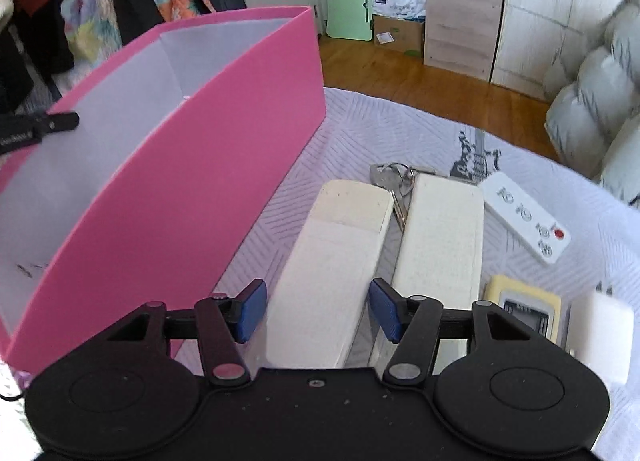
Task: Organize rigid objects
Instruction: 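Move the right tool back over the cream power banks, then grasp a cream power bank with the right tool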
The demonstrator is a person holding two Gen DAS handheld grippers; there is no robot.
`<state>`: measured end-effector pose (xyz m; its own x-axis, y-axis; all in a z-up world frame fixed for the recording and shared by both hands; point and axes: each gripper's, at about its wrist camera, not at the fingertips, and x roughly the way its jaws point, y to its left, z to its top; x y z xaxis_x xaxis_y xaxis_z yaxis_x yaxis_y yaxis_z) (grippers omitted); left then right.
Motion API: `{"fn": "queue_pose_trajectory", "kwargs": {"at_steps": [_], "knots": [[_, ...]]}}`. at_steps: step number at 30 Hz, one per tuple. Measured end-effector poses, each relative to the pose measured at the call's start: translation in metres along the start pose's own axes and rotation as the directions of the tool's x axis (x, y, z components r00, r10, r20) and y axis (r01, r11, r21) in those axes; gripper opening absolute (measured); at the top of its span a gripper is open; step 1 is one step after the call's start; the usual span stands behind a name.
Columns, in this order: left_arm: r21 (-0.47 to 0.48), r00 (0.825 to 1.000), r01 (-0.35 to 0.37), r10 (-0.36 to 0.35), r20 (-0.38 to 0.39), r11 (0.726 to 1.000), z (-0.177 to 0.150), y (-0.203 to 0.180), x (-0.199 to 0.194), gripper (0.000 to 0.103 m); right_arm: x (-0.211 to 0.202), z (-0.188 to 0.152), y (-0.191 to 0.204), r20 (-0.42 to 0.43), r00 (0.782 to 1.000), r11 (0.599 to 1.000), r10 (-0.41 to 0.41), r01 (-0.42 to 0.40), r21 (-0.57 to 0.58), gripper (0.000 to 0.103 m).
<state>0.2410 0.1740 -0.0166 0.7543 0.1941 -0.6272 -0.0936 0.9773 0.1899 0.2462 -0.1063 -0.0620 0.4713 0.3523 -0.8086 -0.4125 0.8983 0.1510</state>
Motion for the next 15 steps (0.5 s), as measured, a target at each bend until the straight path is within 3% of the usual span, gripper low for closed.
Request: {"fn": "queue_pose_trajectory", "kwargs": {"at_steps": [9, 15], "knots": [[-0.012, 1.000, 0.005, -0.005, 0.000, 1.000, -0.002, 0.000, -0.001, 0.009, 0.024, 0.024, 0.006, 0.006, 0.994, 0.994, -0.107, 0.107, -0.008, 0.066], [-0.013, 1.000, 0.004, -0.004, -0.001, 1.000, -0.002, 0.000, -0.002, 0.009, 0.036, 0.035, 0.000, 0.014, 0.993, 0.993, -0.114, 0.114, 0.019, 0.068]]}}
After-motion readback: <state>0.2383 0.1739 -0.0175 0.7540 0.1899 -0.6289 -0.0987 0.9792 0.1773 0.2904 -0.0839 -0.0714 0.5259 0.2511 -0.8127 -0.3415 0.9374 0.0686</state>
